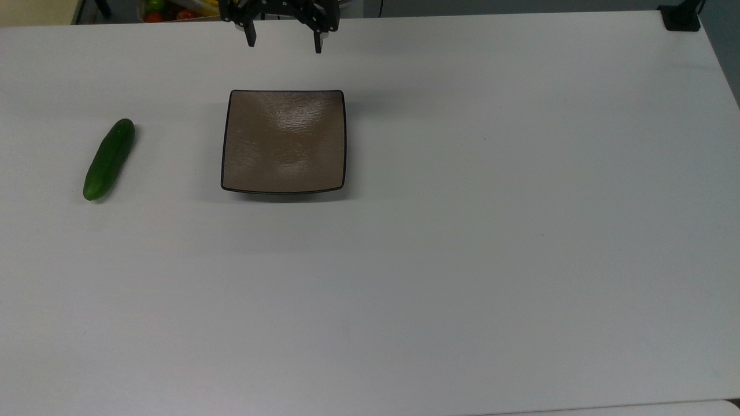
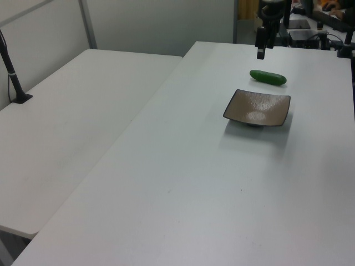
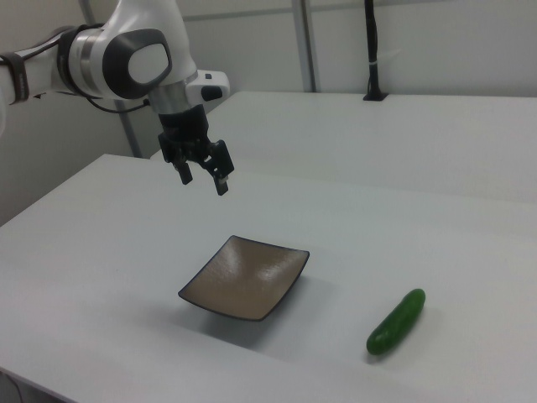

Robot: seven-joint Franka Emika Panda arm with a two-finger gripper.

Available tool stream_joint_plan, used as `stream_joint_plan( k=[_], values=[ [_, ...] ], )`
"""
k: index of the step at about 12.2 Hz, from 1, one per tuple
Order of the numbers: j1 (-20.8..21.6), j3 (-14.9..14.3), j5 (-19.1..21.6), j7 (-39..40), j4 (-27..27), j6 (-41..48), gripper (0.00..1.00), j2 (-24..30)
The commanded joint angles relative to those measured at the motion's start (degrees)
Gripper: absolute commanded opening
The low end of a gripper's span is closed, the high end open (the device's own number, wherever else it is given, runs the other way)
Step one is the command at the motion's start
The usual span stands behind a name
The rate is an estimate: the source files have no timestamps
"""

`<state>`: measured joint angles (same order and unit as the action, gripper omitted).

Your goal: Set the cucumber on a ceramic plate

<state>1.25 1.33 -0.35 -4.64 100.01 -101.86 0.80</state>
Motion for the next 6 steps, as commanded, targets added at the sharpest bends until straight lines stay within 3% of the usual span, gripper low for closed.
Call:
stream_joint_plan(
  k=[1,2,6],
  values=[
    [-2.38,0.08,-1.75,1.3,0.98,-0.18,1.0,1.31],
    [-3.7,-0.62,-3.07,1.48,1.24,-2.45,1.0,0.96],
    [-6.43,-8.61,-6.77,2.52,1.94,-16.59,1.0,-6.32]
  ],
)
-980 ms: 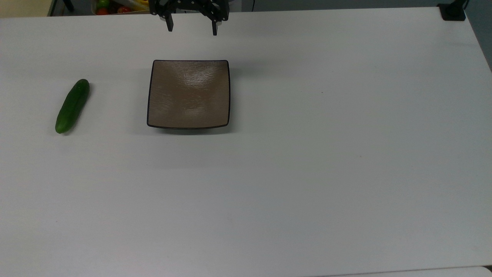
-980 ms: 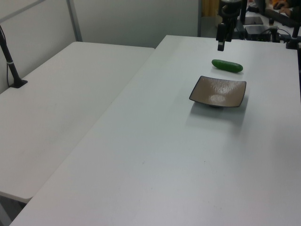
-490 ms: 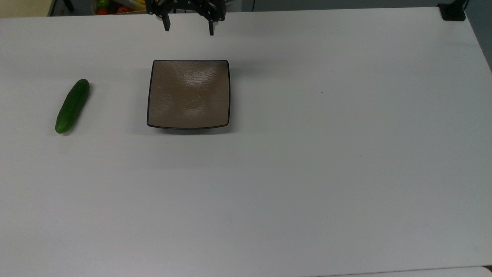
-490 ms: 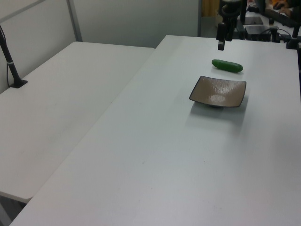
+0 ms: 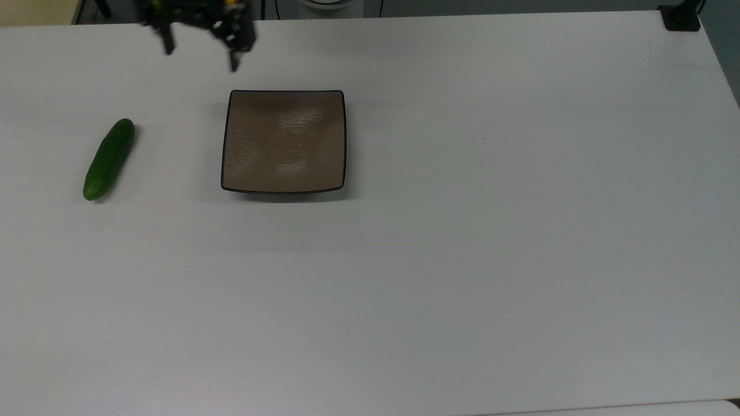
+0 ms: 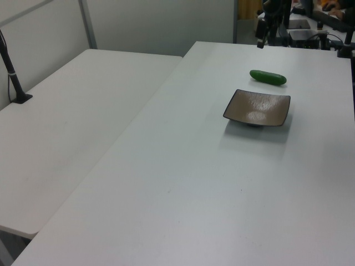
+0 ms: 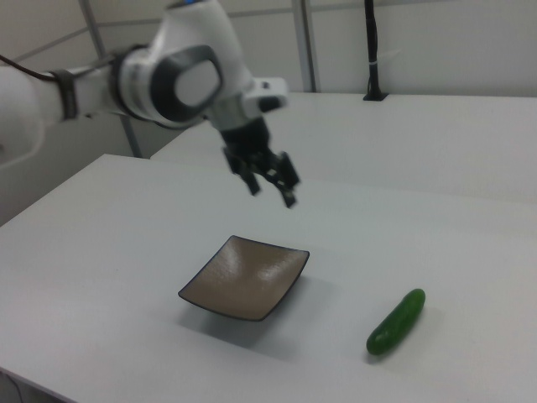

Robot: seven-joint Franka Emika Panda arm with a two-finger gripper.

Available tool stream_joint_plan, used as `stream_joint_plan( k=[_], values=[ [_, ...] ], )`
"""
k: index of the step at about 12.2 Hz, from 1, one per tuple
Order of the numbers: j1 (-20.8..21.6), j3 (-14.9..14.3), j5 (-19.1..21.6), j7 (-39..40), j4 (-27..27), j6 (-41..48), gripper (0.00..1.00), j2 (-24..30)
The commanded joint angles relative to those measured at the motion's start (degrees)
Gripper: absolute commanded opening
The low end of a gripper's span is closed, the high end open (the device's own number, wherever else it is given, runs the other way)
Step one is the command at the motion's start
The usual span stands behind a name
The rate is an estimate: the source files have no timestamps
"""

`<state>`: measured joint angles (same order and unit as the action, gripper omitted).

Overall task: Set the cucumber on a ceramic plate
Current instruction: 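Move the open gripper over the green cucumber and lower it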

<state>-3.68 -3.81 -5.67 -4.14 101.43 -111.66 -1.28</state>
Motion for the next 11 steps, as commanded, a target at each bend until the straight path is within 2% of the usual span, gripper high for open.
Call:
stream_joint_plan(
  k=[1,4,9,11],
  values=[
    [-2.9,-4.62,-1.45,3.86,0.53,-9.34,1.0,-6.26],
    [-6.51,-5.24,-2.06,4.58,0.44,-16.2,1.0,-11.36],
    [-7.92,-7.7,-7.86,4.58,0.44,-23.24,1.0,-20.24],
    [-8.27,-8.15,-9.18,4.58,0.35,-24.39,1.0,-22.0]
  ],
)
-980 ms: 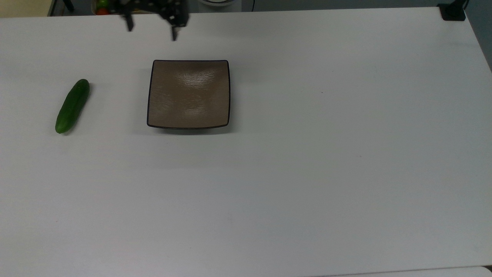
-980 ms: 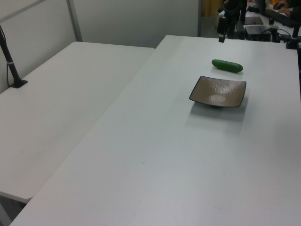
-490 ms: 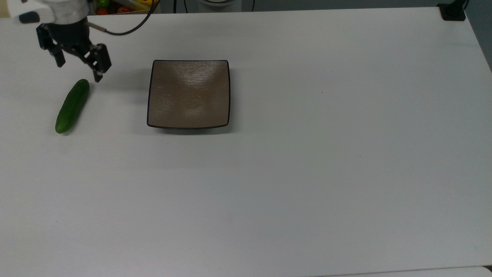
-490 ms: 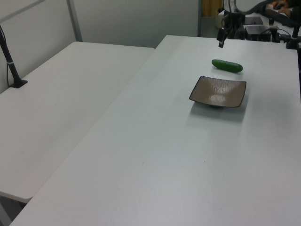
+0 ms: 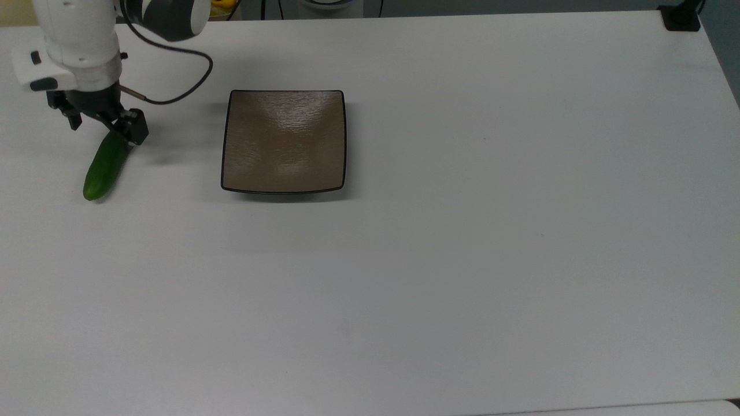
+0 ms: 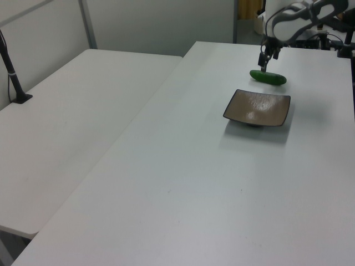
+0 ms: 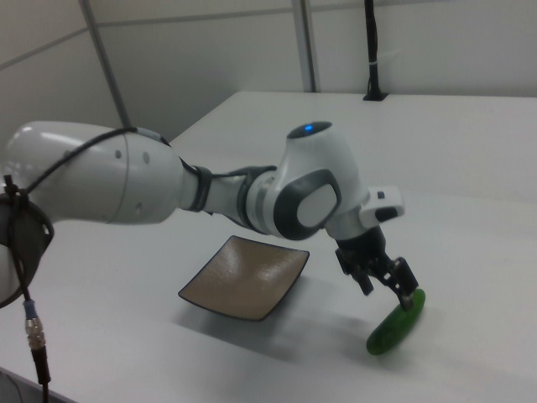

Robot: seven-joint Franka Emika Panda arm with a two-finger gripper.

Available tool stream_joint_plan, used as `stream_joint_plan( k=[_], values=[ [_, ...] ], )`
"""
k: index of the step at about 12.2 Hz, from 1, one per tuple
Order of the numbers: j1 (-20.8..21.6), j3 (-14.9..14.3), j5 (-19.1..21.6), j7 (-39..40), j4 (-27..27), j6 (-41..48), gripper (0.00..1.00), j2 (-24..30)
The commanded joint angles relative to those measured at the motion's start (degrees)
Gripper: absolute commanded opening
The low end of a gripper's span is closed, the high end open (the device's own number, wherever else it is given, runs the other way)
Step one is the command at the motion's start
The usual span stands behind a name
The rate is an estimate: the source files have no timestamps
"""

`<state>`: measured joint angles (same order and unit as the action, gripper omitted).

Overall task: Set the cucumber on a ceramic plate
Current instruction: 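Move the open gripper over the green cucumber and lower it, then close the gripper around the middle of the green cucumber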

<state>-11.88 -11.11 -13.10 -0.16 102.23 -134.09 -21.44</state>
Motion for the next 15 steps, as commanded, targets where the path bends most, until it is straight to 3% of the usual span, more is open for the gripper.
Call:
stream_joint_plan(
  k=[1,6,7,9,10,12,15],
  values=[
    [-0.77,-0.84,-1.84,0.6,-0.36,-2.83,1.0,-2.29],
    [-0.78,-0.84,-3.77,0.34,-0.36,-4.07,1.0,-5.36],
    [-0.78,-0.84,-4.03,0.25,-0.27,-4.16,0.93,-5.45],
    [-0.69,-0.84,-4.47,0.43,-0.19,-4.51,0.56,-5.45],
    [-0.69,-0.84,-5.35,0.43,0.34,-5.29,0.45,-5.45],
    [-0.69,-0.84,-5.7,0.43,0.52,-5.74,0.34,-5.45],
    [-0.52,-0.84,-5.62,0.43,0.43,-5.74,0.31,-5.37]
  ],
)
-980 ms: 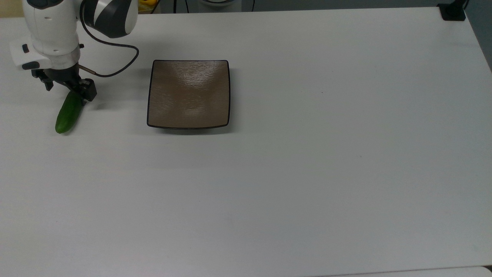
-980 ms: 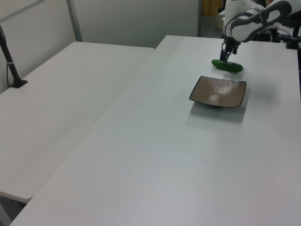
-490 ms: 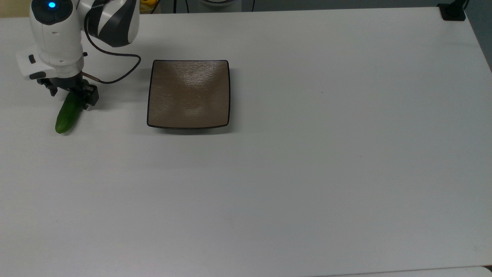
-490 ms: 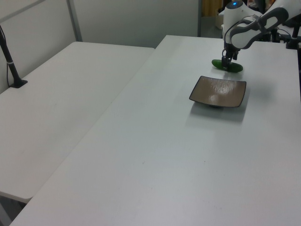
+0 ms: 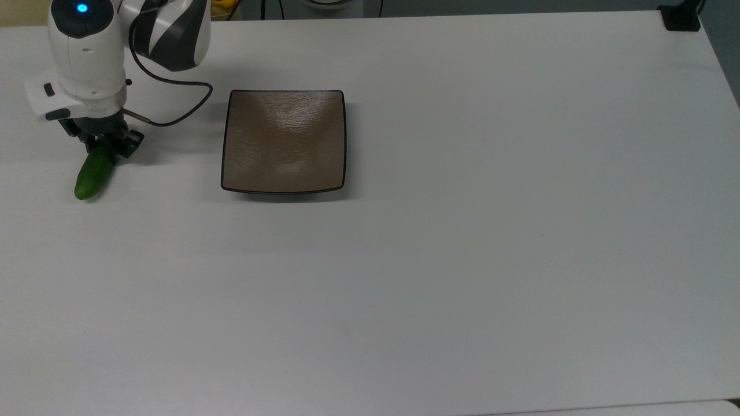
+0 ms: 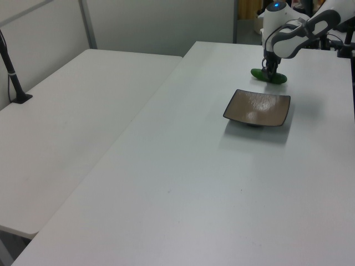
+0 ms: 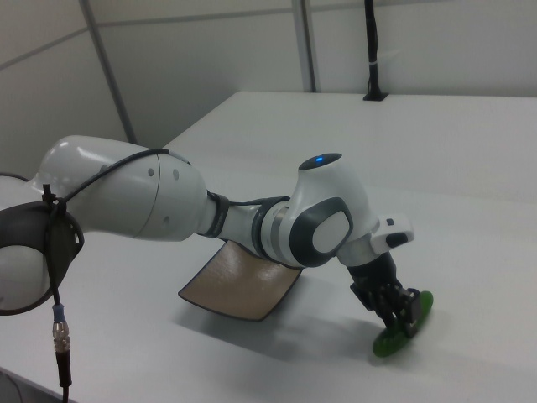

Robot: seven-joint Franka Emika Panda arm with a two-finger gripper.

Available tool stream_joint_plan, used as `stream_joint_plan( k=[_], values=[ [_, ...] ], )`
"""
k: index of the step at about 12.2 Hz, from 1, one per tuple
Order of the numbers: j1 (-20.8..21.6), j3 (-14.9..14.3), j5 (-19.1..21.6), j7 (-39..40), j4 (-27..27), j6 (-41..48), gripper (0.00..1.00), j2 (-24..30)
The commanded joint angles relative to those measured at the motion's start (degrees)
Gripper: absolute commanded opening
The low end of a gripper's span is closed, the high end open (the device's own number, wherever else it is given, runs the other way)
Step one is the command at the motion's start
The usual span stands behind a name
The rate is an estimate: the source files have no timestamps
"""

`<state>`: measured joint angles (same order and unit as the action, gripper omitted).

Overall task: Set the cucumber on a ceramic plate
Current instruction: 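Close the gripper around the middle of the green cucumber, then lift the cucumber and carry it over the brown square plate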

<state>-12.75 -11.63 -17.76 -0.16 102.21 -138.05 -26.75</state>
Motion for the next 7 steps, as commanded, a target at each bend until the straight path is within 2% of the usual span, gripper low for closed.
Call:
stream_joint_plan(
  k=[1,7],
  values=[
    [0.36,-0.32,-0.87,0.34,0.27,-1.7,0.31,0.12],
    [0.71,1.17,1.41,-0.19,1.32,-0.56,0.31,7.75]
  ],
)
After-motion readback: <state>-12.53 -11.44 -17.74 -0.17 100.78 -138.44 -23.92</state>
